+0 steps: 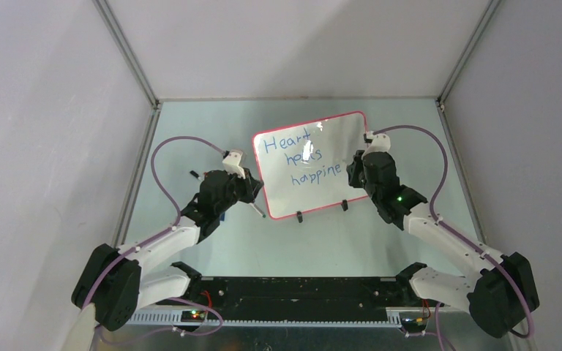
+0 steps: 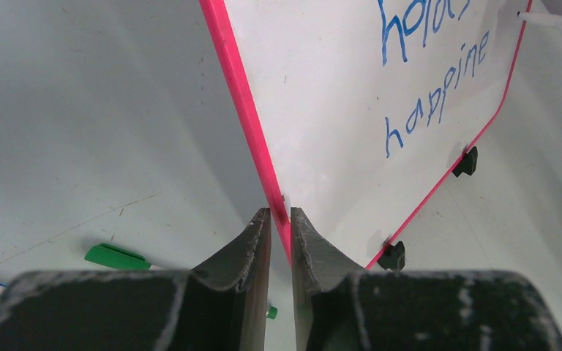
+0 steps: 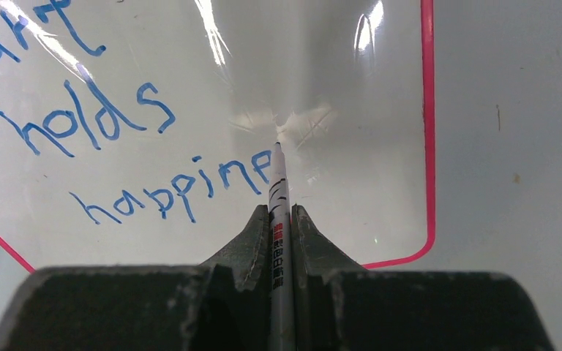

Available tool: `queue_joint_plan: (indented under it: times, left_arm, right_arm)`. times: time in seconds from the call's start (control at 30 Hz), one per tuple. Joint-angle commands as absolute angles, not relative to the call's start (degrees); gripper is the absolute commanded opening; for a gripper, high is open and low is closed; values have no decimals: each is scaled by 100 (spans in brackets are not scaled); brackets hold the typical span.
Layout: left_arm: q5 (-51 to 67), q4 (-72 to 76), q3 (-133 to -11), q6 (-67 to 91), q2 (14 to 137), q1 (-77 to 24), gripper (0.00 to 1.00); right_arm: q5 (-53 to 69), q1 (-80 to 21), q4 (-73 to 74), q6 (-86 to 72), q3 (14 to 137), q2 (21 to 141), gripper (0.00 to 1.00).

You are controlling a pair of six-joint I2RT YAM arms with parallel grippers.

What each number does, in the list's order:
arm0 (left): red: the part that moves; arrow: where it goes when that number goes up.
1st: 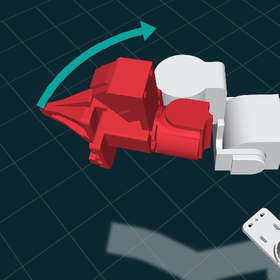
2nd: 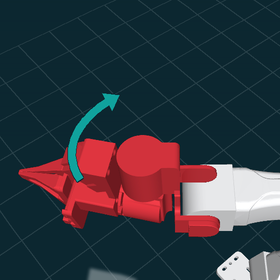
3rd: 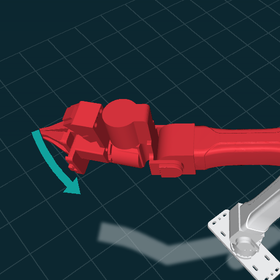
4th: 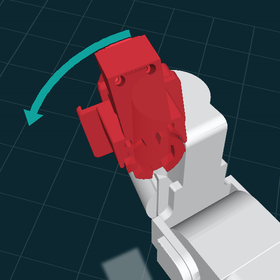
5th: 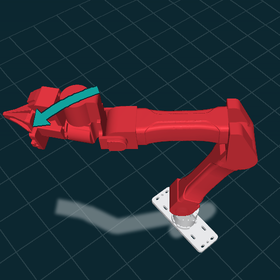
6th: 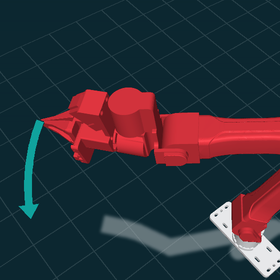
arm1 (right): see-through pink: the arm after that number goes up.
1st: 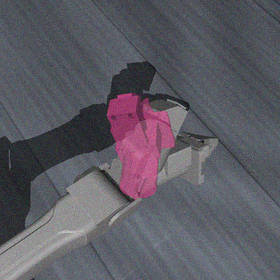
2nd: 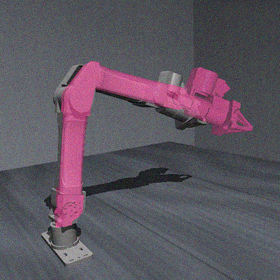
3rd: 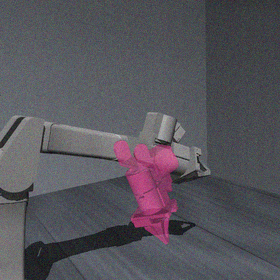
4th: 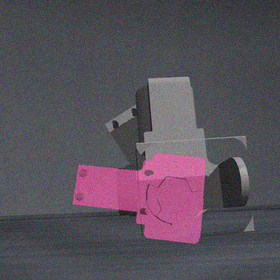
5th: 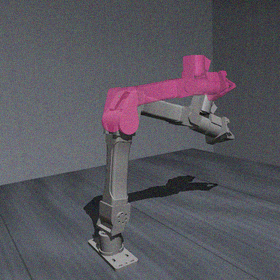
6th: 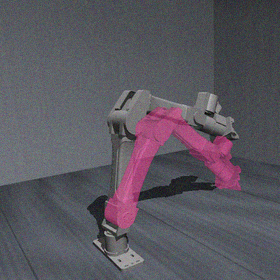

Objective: Write a sentence on the whiteboard

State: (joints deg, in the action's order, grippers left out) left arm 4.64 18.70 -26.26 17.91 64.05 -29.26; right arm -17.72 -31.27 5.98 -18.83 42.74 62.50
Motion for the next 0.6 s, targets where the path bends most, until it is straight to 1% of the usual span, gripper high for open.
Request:
queue_joint_plan:
  times: [0.0, 0.57]
  left_arm:
    - [443, 1988, -2646, 1687, 6270, -2953, 21]
    - [445, 1981, -2654, 1681, 6276, -2953, 21]
  right_arm:
    - [-1920, -3110, 276, -1863, 4261, 6318, 0]
    - [-2030, -3078, 595, -1979, 4258, 6356, 0]
